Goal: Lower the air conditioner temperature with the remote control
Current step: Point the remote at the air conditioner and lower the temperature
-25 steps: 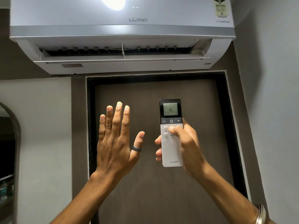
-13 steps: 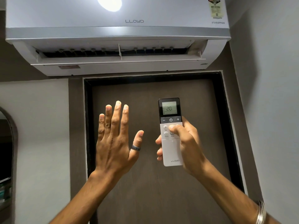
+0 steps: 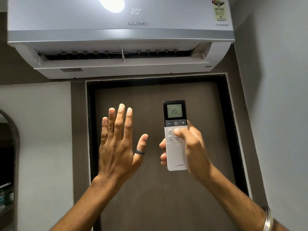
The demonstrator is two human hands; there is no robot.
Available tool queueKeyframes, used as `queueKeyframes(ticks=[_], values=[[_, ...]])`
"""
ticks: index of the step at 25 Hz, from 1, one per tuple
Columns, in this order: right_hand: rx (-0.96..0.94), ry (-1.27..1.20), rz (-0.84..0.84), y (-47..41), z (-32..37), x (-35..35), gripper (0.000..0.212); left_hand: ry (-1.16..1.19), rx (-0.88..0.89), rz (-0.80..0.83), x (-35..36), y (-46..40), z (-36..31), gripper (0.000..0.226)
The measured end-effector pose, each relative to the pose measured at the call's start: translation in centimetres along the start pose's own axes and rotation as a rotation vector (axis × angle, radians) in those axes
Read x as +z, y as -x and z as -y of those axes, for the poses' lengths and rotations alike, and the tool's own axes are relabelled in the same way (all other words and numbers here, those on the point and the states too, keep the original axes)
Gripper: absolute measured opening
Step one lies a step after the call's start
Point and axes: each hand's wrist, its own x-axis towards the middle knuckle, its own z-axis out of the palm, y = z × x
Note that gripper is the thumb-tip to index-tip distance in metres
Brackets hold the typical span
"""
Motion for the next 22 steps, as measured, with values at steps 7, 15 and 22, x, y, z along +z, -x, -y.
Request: queueKeyframes(ticks=[7,15,22], values=[[0.024,0.018,-0.035,0.6,0.7,0.1,0.038,0.013,-0.007,0.0,-0.3,0.3,-0.1,0.081],[0.039,0.158,-0.135,0.2,0.6,0.6,0.023,-0.003,-0.002,-0.018,-0.1,0.0,0.0,0.081],[0.028,0.152,-0.134,0.3,0.9,1.1,0.034,-0.005,-0.005,-0.01,-0.3,-0.1,0.0,0.082]])
